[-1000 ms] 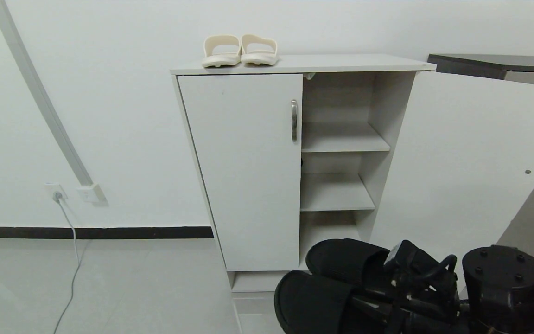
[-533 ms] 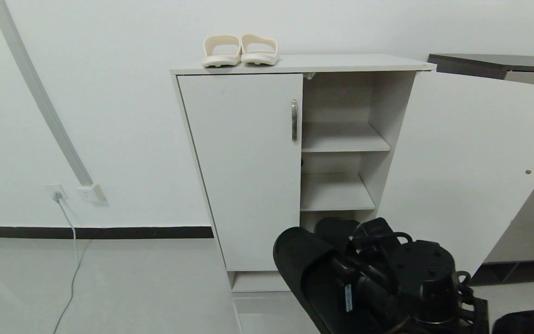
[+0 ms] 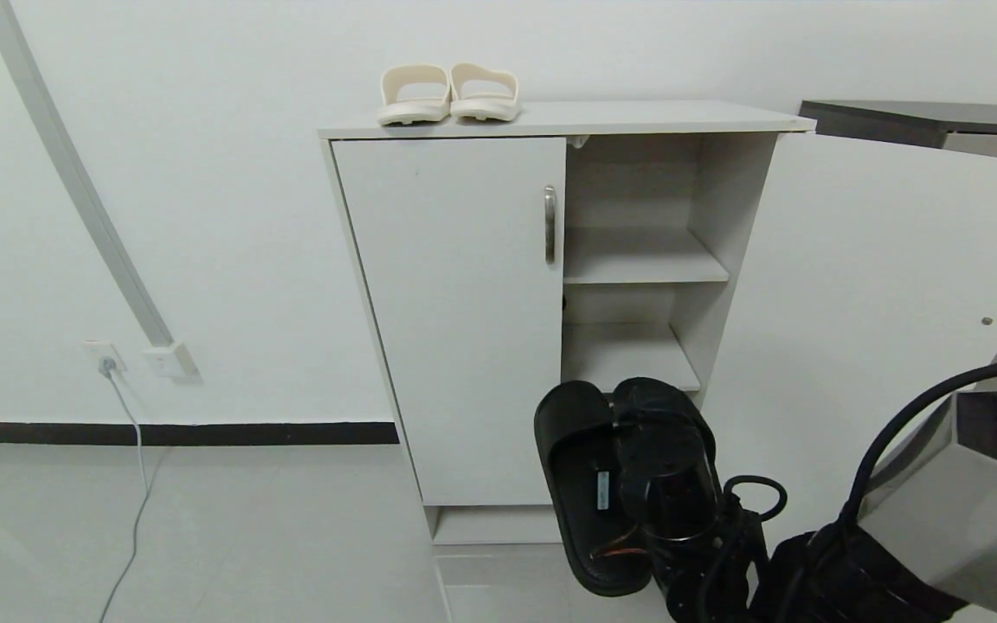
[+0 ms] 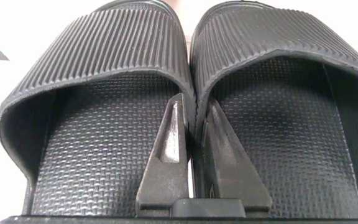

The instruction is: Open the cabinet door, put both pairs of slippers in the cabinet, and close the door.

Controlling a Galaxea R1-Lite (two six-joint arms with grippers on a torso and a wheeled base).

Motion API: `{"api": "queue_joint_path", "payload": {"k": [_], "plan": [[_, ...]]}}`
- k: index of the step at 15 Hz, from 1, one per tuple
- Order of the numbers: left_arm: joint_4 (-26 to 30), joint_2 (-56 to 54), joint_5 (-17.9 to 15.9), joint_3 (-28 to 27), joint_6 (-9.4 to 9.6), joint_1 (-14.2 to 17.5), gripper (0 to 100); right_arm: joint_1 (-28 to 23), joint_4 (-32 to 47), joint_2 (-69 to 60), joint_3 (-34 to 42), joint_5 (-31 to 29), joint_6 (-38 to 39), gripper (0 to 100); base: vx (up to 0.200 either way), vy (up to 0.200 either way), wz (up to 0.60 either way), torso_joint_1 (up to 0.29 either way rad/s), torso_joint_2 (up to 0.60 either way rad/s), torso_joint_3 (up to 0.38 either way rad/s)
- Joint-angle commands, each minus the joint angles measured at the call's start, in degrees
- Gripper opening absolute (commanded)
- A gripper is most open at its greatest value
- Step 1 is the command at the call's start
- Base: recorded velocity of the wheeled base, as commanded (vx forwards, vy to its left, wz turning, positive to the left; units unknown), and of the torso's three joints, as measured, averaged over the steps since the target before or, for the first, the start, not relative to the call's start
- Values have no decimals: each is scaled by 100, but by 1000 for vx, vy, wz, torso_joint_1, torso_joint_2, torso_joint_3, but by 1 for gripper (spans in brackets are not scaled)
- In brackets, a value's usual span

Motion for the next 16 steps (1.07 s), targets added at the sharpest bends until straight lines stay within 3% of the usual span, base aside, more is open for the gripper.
{"api": "queue_joint_path", "payload": {"k": [1,6,12,16], "plan": [[-1,14,1,0,-1,0,0,-124,0,151,-78,-7,21,0,0,-200,0,2,7,2],[-1,14,1,0,-1,0,0,-238,0,327,-140,-51,12,0,0,-200,0,4,3,2],[-1,14,1,0,-1,0,0,-264,176,863,-1273,248,-32,0,0,0,0,0,0,0],[-1,14,1,0,-1,0,0,-212,282,863,-1335,327,12,0,0,0,0,0,0,0]]}}
